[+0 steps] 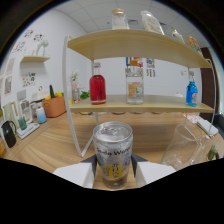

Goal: Make me a cup of Mojito.

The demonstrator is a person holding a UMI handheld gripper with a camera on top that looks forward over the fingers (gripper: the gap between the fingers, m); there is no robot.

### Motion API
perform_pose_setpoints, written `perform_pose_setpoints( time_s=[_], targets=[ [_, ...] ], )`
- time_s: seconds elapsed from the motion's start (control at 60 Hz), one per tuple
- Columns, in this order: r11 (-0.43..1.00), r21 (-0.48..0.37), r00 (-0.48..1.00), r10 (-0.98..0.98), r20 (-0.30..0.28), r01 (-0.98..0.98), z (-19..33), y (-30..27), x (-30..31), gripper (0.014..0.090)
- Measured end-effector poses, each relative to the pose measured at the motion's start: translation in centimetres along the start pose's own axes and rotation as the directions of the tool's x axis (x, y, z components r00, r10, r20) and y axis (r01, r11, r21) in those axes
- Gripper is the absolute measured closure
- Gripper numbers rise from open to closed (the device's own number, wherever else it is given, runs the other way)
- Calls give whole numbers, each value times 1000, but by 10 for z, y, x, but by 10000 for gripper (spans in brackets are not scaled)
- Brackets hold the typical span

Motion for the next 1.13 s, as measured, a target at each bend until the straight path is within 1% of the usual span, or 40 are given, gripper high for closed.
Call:
perform_pose_setpoints(
  time_s=[0.033, 0.05, 0.067, 0.083, 0.1, 0.117, 0.133, 0.167, 0.25, 0.383, 0.467, 0.583, 0.767, 0.883, 0.983, 1.0, 1.033, 1.05, 1.133],
  targets=[
    [999, -34, 1000, 11, -2, -11, -3, 4, -1, 436],
    [999, -50, 1000, 17, -1, -17, -4, 5, -2, 415],
    [998, -62, 1000, 22, -7, -22, -5, 6, -2, 337],
    [997, -74, 1000, 25, -11, -26, -8, 6, -2, 238],
    [996, -84, 999, 25, -20, -27, -11, 6, -1, 178],
    [995, -93, 999, 25, -29, -27, -14, 5, 0, 204],
    [994, -101, 999, 25, -34, -28, -18, 4, -1, 207],
    [994, -102, 999, 27, -39, -31, -26, -3, -3, 193],
    [993, -113, 999, 31, -45, -36, -51, -16, -7, 192],
    [990, -128, 996, 45, -81, -55, -93, -32, -4, 192],
    [986, -156, 994, 36, -105, -52, -117, -34, 8, 192],
    [984, -172, 991, 17, -134, -40, -142, -38, 31, 191],
    [976, -210, 985, 24, -170, -61, -169, -36, 67, 189],
    [977, -205, 983, 21, -183, -59, -179, -38, 85, 192],
    [976, -212, 984, 8, -180, -47, -186, -37, 95, 192],
    [976, -212, 984, 6, -179, -44, -187, -37, 96, 244],
    [977, -210, 984, 4, -176, -41, -188, -37, 98, 247],
    [977, -209, 985, 3, -174, -40, -188, -38, 99, 195],
    [975, -219, 987, 9, -158, -44, -191, -36, 98, 196]
  ],
)
